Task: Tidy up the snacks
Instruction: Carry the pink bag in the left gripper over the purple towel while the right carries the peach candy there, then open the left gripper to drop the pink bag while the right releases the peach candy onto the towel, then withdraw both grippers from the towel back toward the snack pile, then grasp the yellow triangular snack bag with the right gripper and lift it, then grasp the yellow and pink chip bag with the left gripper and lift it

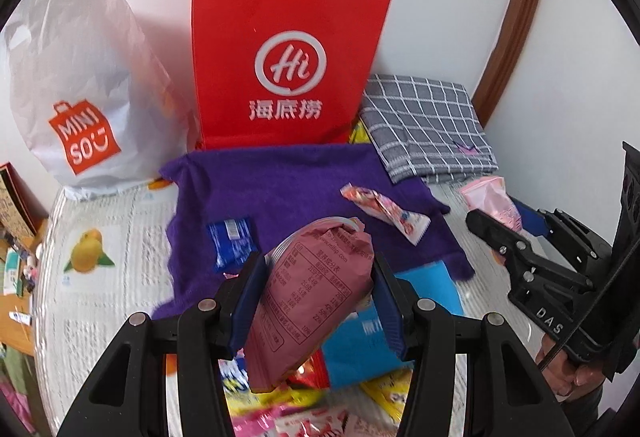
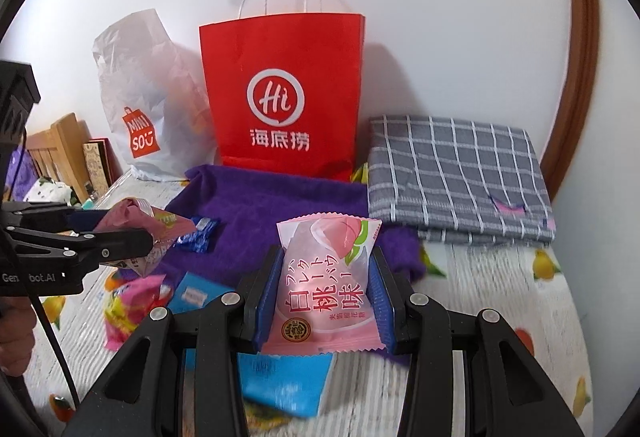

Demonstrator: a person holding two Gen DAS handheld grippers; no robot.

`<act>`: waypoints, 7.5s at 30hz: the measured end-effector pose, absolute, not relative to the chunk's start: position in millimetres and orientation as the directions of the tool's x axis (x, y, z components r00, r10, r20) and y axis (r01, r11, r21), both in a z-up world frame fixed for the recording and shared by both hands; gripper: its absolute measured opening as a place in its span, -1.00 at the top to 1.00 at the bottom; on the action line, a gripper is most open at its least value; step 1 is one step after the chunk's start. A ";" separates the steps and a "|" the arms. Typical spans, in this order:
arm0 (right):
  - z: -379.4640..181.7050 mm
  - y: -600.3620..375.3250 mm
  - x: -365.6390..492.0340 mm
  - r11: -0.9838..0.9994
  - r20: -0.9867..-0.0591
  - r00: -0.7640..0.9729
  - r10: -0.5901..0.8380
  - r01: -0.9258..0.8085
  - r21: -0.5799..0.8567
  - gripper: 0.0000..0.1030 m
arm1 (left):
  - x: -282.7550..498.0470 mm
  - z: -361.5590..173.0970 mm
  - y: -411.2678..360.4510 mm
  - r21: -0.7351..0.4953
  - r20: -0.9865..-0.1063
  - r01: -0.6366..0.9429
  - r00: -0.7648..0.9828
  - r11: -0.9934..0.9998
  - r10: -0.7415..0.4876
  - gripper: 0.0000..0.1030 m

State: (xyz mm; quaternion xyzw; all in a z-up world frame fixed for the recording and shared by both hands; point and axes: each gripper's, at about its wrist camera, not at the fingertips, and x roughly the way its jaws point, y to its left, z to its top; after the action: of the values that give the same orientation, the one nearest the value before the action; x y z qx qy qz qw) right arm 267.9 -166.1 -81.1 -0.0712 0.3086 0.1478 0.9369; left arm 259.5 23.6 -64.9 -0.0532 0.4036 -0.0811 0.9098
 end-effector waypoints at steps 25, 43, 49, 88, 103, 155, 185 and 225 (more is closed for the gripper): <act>-103.0 -140.1 364.3 0.925 -0.662 0.690 0.292 -0.379 0.013 0.19 | 342.2 -92.7 66.9 -0.211 -0.753 0.024 0.634 0.977 -0.178 0.02; -152.2 -126.5 377.9 0.890 -0.776 0.558 0.294 -0.455 0.010 0.19 | 361.6 -141.7 55.3 -0.185 -0.856 -0.021 0.494 0.983 -0.151 0.02; -163.8 -122.8 380.2 0.890 -0.799 0.532 0.281 -0.456 0.010 0.19 | 362.7 -146.2 52.8 -0.188 -0.866 -0.018 0.474 0.982 -0.157 0.02; -124.2 -134.9 352.1 0.911 -0.767 0.547 0.335 -0.396 0.115 -0.15 | 337.6 -102.3 44.9 -0.273 -0.799 0.087 0.535 0.958 -0.276 -0.38; -62.5 -145.8 265.3 0.930 -0.698 0.646 0.308 -0.358 0.078 -0.15 | 277.3 -39.1 53.4 -0.294 -0.675 0.142 0.669 0.945 -0.310 -0.34; -193.2 -127.4 184.0 0.961 -0.828 0.519 0.211 -0.266 0.077 -0.14 | 140.0 -112.8 96.2 -0.234 -0.736 0.041 0.645 0.971 -0.204 -0.31; -171.9 -152.6 170.8 0.952 -0.785 0.553 0.278 -0.266 0.149 -0.12 | 143.6 -137.9 86.5 -0.247 -0.770 0.048 0.597 0.968 -0.226 -0.31; -173.9 -210.7 172.7 0.964 -0.776 0.576 0.257 -0.204 0.168 -0.11 | 202.9 -164.4 75.8 -0.290 -0.793 -0.035 0.569 0.956 -0.220 -0.23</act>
State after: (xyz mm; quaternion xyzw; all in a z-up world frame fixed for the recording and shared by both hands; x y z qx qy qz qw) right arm 172.7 -210.7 -173.9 0.0297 0.4416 0.1299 0.8873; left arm 202.9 75.8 -164.4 -0.1382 0.4614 -0.0528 0.8748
